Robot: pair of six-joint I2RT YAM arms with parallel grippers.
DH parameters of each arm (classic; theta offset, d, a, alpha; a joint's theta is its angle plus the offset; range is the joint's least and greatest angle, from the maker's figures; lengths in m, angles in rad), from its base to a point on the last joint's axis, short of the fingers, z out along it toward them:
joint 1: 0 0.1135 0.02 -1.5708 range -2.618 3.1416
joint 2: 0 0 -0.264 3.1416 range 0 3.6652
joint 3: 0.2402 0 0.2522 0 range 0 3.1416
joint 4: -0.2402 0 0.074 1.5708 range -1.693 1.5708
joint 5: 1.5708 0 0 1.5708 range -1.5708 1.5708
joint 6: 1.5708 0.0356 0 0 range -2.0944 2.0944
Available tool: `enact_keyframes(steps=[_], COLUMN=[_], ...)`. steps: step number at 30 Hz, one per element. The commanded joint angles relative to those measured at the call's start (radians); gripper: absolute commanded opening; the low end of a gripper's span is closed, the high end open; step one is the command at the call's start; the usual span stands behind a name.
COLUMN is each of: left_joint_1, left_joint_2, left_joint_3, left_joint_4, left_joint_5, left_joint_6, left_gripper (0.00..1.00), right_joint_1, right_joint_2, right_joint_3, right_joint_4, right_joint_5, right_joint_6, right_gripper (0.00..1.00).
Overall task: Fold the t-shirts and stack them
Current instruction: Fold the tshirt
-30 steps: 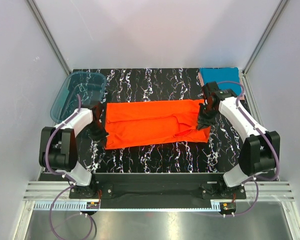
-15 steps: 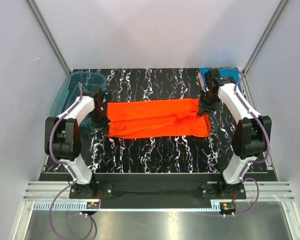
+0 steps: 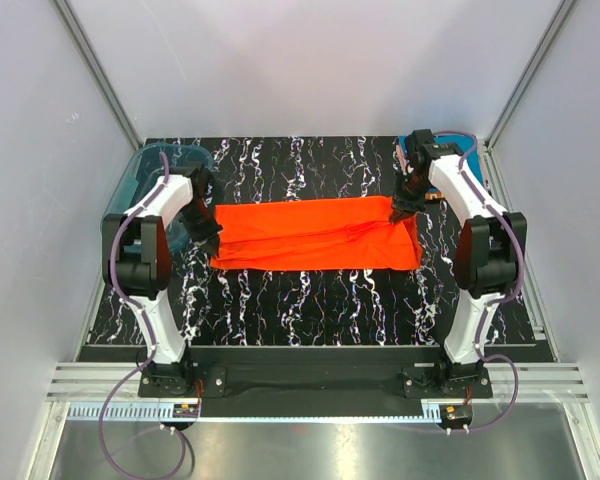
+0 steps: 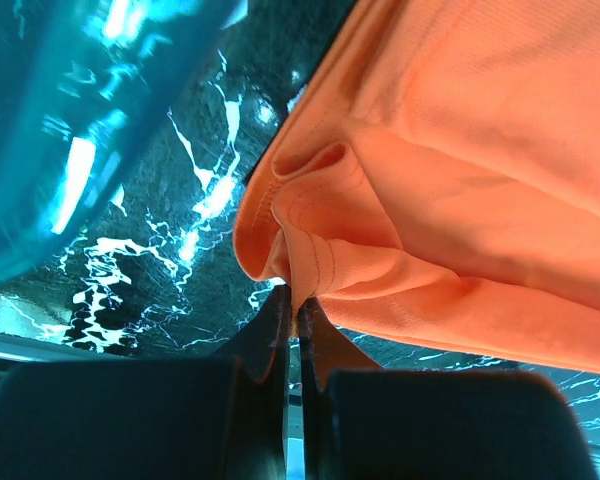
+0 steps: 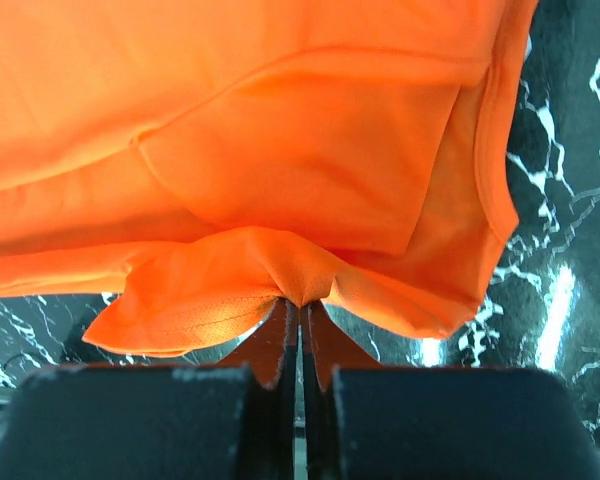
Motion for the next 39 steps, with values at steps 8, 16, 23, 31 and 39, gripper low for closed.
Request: enact_keyframes(steps=[8,16,23,31,39], left_joint_1=[0.021,0.022,0.024,0.024,0.033], left_joint_2=[0.053,0.094,0.165,0.22,0.203], left_joint_3=[0.115,0.184,0.27,0.334,0.348], left_joint_4=[-0.041,-0.032,-0.051,-0.053,-0.061], left_joint_5=[0.008,0.05,0.062,0.069,0.036], left_joint_6=[0.009,0.013,0.023,0.026,0.02], left_gripper=[0.0,0.0,0.01,0.05,0.31], right_joint_1=[-0.019,-0.033,-0.038,-0.05,-0.061], right_joint_2=[0.073,0.11,0.157,0.217,0.303], right_joint_3=[0.119,0.167,0.205,0.242,0.329], right_joint_4=[0.001,-0.01,0.007,0.013,0.016], right_joint_5=[-0.032,-0.03,-0.045,-0.041,-0.048], right_joint_6=[-0.012,-0.01,-0.004,-0.009,0.008], right_gripper=[0.0,0.0,0.0,0.0,0.08])
